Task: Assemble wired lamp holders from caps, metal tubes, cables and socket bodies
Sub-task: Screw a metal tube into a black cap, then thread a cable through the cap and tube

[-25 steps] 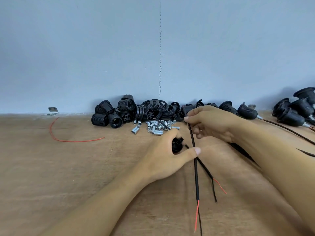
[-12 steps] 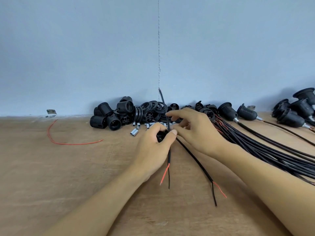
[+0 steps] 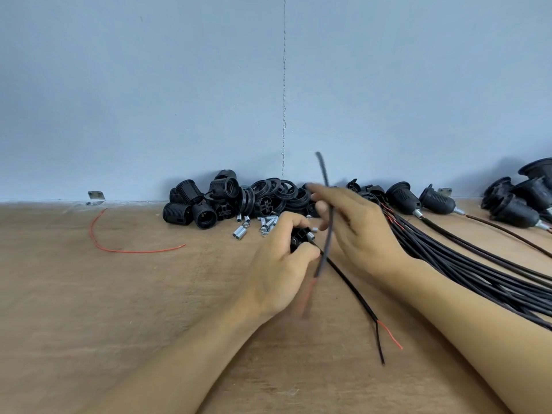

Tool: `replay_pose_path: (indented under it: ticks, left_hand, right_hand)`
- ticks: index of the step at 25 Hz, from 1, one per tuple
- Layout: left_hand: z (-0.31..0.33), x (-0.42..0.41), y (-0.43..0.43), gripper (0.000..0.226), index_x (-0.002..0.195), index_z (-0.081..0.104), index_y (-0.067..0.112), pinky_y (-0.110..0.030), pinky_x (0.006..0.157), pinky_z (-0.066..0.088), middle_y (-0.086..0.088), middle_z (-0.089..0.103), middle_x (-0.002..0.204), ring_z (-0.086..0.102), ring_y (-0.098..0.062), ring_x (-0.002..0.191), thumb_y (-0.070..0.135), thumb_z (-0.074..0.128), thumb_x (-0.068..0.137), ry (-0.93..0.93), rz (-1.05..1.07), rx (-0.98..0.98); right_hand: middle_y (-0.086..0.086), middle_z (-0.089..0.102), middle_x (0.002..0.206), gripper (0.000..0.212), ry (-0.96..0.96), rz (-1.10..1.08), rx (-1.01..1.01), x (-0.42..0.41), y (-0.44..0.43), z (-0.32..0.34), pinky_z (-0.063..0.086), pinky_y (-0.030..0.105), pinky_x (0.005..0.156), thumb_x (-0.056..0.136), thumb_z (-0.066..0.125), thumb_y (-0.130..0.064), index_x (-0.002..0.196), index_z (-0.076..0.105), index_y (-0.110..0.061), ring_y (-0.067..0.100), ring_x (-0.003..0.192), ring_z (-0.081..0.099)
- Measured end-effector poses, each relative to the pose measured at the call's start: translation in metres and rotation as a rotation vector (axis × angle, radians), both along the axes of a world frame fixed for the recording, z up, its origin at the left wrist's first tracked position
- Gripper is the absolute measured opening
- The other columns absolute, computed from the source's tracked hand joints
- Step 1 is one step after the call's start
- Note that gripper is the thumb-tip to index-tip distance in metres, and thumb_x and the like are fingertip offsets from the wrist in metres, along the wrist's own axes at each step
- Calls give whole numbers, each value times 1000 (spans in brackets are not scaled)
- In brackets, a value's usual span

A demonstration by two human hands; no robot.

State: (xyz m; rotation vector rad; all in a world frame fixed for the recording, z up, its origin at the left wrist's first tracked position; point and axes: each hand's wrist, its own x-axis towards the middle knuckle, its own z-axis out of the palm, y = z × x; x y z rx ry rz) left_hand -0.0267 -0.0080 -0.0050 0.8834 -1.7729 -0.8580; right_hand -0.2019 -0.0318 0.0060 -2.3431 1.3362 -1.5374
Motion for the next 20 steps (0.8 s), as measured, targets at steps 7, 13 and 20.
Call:
replay_pose_path:
  ticks: [7,13,20]
  left_hand:
    - [-9,6,-13,48,103,51,42,-1,72,40,31,61,100,54,16,87,-4,58,89,-133,58,94]
    - [-15,6,-21,45,102,52,38,0,74,39,18,70,106,62,1,102,-1,69,88,-82,149,147]
    - [-11,6,-18,42,103,51,36,-24,86,42,9,69,109,62,-10,104,3,73,86,-77,211,150]
  right_hand:
    - [4,70,75,44,-602,-62,221,8,2,10,51,32,57,106,38,-48,100,67,-15,19,56,66]
    - [0,50,45,54,-827,-26,214,12,7,20,33,18,40,103,45,-50,61,65,-23,9,37,39]
    - [0,38,39,55,-1090,10,269,13,5,30,24,17,40,104,49,-41,56,57,-15,13,32,25]
